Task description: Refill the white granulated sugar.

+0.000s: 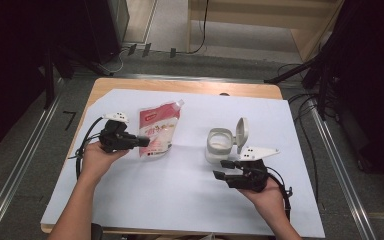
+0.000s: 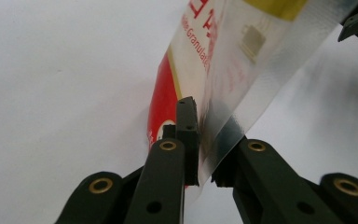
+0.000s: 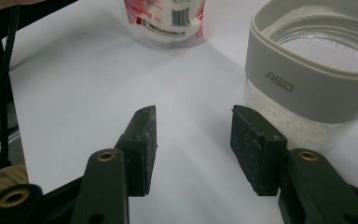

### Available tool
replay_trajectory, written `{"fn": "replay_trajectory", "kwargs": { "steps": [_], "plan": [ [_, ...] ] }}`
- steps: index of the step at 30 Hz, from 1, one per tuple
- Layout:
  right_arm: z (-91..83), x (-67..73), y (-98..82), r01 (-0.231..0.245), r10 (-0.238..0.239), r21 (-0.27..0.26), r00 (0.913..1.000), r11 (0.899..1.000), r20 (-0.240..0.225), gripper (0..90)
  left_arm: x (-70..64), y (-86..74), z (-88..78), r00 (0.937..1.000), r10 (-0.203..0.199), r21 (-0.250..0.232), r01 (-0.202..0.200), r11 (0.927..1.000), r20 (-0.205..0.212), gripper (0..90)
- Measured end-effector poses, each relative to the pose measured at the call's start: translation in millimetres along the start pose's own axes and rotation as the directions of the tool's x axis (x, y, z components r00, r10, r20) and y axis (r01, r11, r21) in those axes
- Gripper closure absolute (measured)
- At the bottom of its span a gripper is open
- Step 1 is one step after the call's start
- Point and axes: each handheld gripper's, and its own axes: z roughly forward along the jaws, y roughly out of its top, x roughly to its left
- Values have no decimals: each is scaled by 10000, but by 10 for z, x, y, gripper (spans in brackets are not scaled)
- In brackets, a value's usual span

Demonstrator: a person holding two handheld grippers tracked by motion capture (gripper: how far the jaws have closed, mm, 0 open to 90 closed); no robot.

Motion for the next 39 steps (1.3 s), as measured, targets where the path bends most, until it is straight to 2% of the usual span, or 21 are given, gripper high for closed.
{"fn": "replay_trajectory", "kwargs": {
  "steps": [4, 10, 14, 18, 20, 26, 27, 33, 37, 39],
  "plan": [
    [-4, -11, -2, 29, -30, 62, 10000, 10000, 93, 511, 15, -22, -30, 10000, 65, 21, -65, 10000, -64, 822],
    [-11, -28, -4, -61, 60, 80, 9999, 9999, 161, 513, 42, -51, -49, 9999, -129, 66, 129, 9999, 73, 809],
    [-24, -40, 1, -159, 159, 2, 9996, 9999, 216, 516, 59, -54, -67, 9999, -116, -16, 116, 9999, 94, 795],
    [-44, -59, 5, -167, 169, -55, 9994, 9998, 286, 518, 90, -69, -102, 9992, -306, -160, 310, 9994, 244, 760],
    [-54, -65, 7, -172, 174, -55, 9993, 9998, 338, 519, 97, -72, -110, 9992, -308, -127, 312, 9994, 254, 742],
    [-87, -82, 20, -234, 239, -121, 9986, 9997, 462, 530, 103, -102, -168, 9991, -225, -465, 242, 9986, 355, 670],
    [-105, -95, 26, -225, 234, -178, 9984, 9996, 516, 531, 97, -115, -184, 9997, -148, -435, 157, 9989, 215, 661],
    [-165, -130, 49, -345, 362, -289, 9976, 9990, 592, 554, 78, -136, -220, 9998, -116, -521, 124, 9986, 152, 628],
    [-196, -152, 62, -424, 442, -286, 9967, 9987, 676, 572, 62, -134, -227, 9999, -25, -574, 18, 9983, -127, 576],
    [-212, -163, 69, -539, 555, -253, 9962, 9982, 669, 605, 53, -136, -234, 10000, -7, -593, 1, 9982, -98, 575]
  ]
}}
